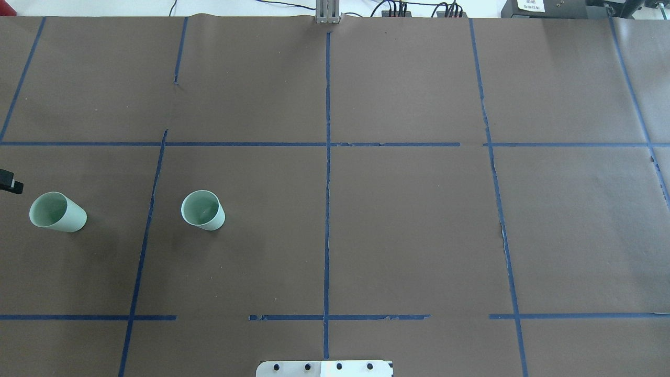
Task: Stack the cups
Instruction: 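Lower the left gripper onto the outer pale green cup and grasp it, then lift the held cup with the left gripper and carry it over the other cup, then lower the held cup into the other green cup and open the left gripper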
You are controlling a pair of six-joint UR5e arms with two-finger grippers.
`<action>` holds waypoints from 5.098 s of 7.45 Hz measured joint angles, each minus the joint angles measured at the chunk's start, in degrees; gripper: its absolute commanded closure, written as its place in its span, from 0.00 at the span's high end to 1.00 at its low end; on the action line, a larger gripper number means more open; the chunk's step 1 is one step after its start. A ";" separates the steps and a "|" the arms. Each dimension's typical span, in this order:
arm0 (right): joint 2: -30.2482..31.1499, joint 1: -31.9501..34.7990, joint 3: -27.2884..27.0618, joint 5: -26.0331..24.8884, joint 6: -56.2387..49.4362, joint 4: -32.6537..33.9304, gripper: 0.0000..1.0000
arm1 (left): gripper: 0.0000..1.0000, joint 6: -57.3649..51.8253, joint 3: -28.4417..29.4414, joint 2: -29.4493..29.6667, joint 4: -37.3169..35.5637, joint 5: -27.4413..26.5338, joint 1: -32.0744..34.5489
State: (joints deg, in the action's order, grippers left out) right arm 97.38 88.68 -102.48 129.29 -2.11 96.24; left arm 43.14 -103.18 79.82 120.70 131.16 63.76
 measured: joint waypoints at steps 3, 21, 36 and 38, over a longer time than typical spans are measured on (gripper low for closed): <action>0.00 0.00 0.00 0.00 0.00 -0.03 1.00 | 1.00 2.02 2.41 0.52 2.70 -1.08 -3.17; 0.00 0.00 0.00 0.00 0.01 0.00 1.00 | 0.00 15.46 -17.52 11.45 -24.31 -0.16 -4.49; 0.00 0.00 -0.04 0.00 0.00 -0.05 1.00 | 0.00 29.49 -9.22 26.22 -25.42 -4.83 -19.62; 0.00 0.00 -0.03 0.00 0.00 -0.04 1.00 | 1.00 29.30 -9.17 25.92 -25.41 -4.82 -19.94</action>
State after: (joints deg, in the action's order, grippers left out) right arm 97.38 88.68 -102.52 129.29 -2.11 96.20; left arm 72.44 -112.35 105.74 95.29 126.34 43.82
